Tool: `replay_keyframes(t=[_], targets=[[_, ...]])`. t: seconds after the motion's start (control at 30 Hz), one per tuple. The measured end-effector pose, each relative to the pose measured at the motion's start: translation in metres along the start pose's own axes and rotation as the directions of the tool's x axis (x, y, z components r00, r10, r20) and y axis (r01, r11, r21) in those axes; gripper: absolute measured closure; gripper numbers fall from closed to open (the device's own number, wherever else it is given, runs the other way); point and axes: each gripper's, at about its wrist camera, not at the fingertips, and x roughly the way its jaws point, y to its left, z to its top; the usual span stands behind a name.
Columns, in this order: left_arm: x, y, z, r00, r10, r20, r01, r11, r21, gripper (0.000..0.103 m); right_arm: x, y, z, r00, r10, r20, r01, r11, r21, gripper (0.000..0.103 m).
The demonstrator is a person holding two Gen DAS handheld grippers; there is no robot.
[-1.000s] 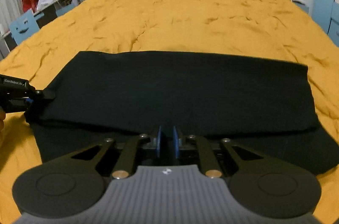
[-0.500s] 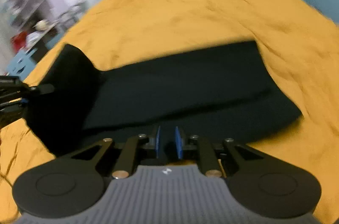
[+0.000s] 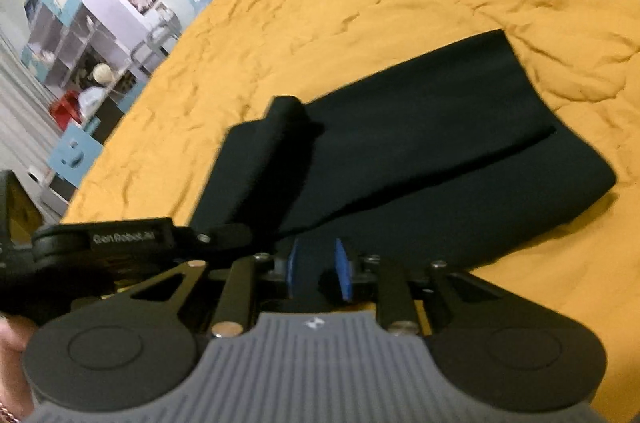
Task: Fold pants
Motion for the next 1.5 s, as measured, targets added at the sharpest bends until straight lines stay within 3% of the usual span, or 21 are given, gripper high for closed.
replay_keyframes(t=[0.07, 0.17, 0.4, 0.6, 0.67, 0.7, 0.77, 1.07, 1.17, 1.23, 1.3, 1.37, 1.5], targets=[[-0.002, 0.005, -0.001, 0.995, -0.092, -0.039, 0.091, 0.995, -0.046, 0.068, 0.001, 0.004, 0.0, 1.0, 0.011, 0.002, -0.011, 1.0, 0.011, 0.074], [-0.018, 0.014, -0.003, 0.991, -0.13, -0.014, 0.128, 0.989, -0.074, 0.068, 0.004, 0.006, 0.001, 0.999, 0.038, -0.003, -0.038, 0.998, 0.041, 0.069], [-0.058, 0.04, 0.009, 0.991, 0.003, 0.134, 0.007, 0.997, -0.081, 0.068, 0.03, 0.015, 0.009, 0.997, 0.063, -0.034, -0.06, 0.995, 0.075, 0.069], [-0.08, 0.06, 0.01, 0.977, 0.108, 0.181, -0.092, 0.991, -0.097, 0.068, 0.058, 0.024, 0.021, 0.997, 0.045, -0.058, -0.041, 0.996, 0.073, 0.07], [-0.085, 0.066, 0.01, 0.976, 0.114, 0.188, -0.094, 0.989, -0.115, 0.068, 0.066, 0.027, 0.024, 0.996, 0.045, -0.076, -0.04, 0.996, 0.076, 0.08], [-0.089, 0.07, 0.009, 0.975, 0.116, 0.188, -0.094, 0.988, -0.123, 0.068, 0.068, 0.028, 0.025, 0.996, 0.047, -0.079, -0.041, 0.996, 0.08, 0.091], [-0.093, 0.075, 0.01, 0.974, 0.122, 0.192, -0.098, 0.987, -0.127, 0.068, 0.066, 0.033, 0.027, 0.996, 0.041, -0.075, -0.036, 0.996, 0.076, 0.098], [-0.086, 0.077, 0.012, 0.968, 0.165, 0.19, -0.15, 0.985, -0.09, 0.07, 0.044, 0.073, 0.061, 0.993, 0.023, -0.117, -0.036, 0.994, -0.107, 0.101], [-0.083, 0.082, 0.014, 0.967, 0.168, 0.193, -0.142, 0.98, -0.142, 0.07, 0.04, 0.066, 0.084, 0.984, 0.089, -0.153, -0.094, 0.995, -0.023, 0.101], [-0.078, 0.086, 0.017, 0.971, 0.127, 0.204, -0.081, 0.973, -0.217, 0.07, 0.029, 0.061, 0.103, 0.98, 0.137, -0.145, -0.136, 0.991, 0.018, 0.101], [-0.069, 0.073, 0.022, 0.979, 0.104, 0.177, -0.077, 0.985, -0.154, 0.07, 0.015, 0.064, 0.121, 0.985, 0.118, -0.127, -0.125, 0.991, -0.05, 0.101], [-0.065, 0.063, 0.026, 0.972, 0.14, 0.187, -0.122, 0.987, -0.107, 0.07, 0.004, 0.062, 0.137, 0.987, 0.077, -0.141, -0.094, 0.989, -0.118, 0.101], [-0.05, 0.049, 0.032, 0.981, 0.114, 0.155, -0.109, 0.993, -0.041, 0.07, -0.008, 0.029, 0.155, 0.985, -0.003, -0.173, -0.025, 0.987, -0.162, 0.101]])
